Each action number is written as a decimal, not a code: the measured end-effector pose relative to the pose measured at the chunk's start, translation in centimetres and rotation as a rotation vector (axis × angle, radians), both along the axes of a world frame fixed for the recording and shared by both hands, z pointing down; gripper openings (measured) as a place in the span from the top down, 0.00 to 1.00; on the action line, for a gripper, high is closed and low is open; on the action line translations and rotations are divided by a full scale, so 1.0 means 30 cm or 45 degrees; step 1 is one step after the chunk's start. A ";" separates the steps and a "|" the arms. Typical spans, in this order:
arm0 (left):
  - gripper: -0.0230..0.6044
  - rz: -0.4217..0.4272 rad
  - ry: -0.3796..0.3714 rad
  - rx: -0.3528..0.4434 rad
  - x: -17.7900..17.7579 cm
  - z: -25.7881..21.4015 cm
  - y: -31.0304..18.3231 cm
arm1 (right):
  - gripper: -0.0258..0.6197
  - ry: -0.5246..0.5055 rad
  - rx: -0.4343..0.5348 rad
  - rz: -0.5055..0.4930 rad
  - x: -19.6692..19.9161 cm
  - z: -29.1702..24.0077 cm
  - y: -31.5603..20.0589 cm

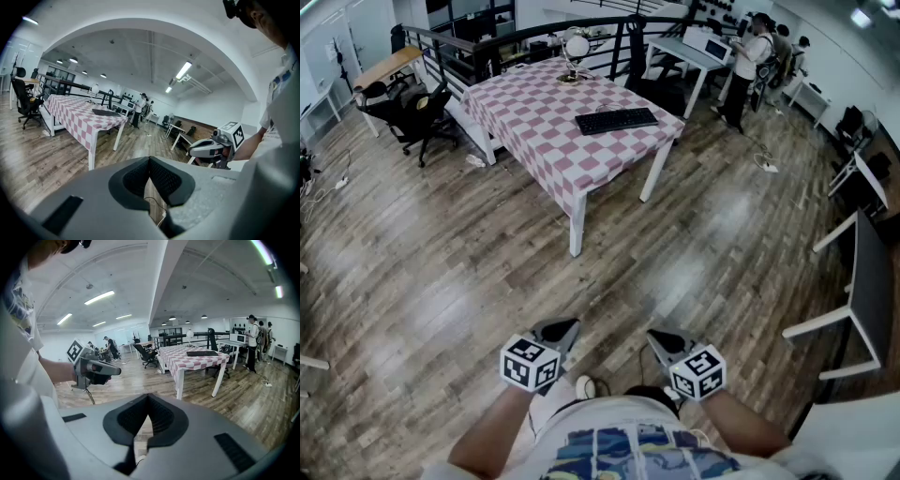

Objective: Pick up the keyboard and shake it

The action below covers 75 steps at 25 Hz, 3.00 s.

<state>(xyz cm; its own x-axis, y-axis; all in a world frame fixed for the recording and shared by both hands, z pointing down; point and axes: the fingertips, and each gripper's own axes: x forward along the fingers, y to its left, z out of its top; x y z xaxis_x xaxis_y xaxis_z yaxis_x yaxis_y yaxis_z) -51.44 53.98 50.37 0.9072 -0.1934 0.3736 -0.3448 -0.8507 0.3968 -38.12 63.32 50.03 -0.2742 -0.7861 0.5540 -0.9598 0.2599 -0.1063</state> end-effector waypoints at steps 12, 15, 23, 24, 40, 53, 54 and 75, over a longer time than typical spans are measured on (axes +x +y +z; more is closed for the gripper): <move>0.96 -0.010 0.005 -0.018 0.017 0.018 -0.021 | 0.96 -0.004 -0.005 0.012 0.024 0.019 -0.044; 0.96 -0.016 -0.013 -0.023 0.053 0.030 -0.050 | 0.96 -0.042 -0.008 0.039 0.077 0.042 -0.065; 0.95 -0.039 -0.078 0.014 0.273 0.053 -0.244 | 0.84 -0.114 -0.016 0.039 0.303 0.107 -0.258; 0.95 -0.046 -0.079 0.017 0.313 0.048 -0.280 | 0.83 -0.115 -0.015 0.036 0.347 0.107 -0.296; 0.80 -0.104 -0.153 0.069 1.020 -0.013 -0.895 | 0.77 -0.116 0.049 -0.039 1.075 0.097 -0.911; 0.79 -0.154 -0.137 -0.004 1.242 0.076 -1.451 | 0.76 -0.119 -0.011 0.025 1.418 0.193 -1.416; 0.79 -0.152 -0.141 -0.009 1.258 0.082 -1.509 | 0.76 -0.111 -0.014 0.035 1.440 0.182 -1.468; 0.70 -0.337 -0.254 -0.130 1.419 0.303 -2.443 | 0.68 -0.067 -0.159 0.018 1.934 0.289 -2.389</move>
<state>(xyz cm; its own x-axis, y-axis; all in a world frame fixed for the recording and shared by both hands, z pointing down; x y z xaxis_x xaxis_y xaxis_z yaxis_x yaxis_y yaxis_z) -8.86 -19.30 59.47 0.7375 -0.3647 0.5684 -0.6277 -0.6807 0.3777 19.90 -8.35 58.69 -0.2944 -0.7157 0.6333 -0.9556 0.2276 -0.1871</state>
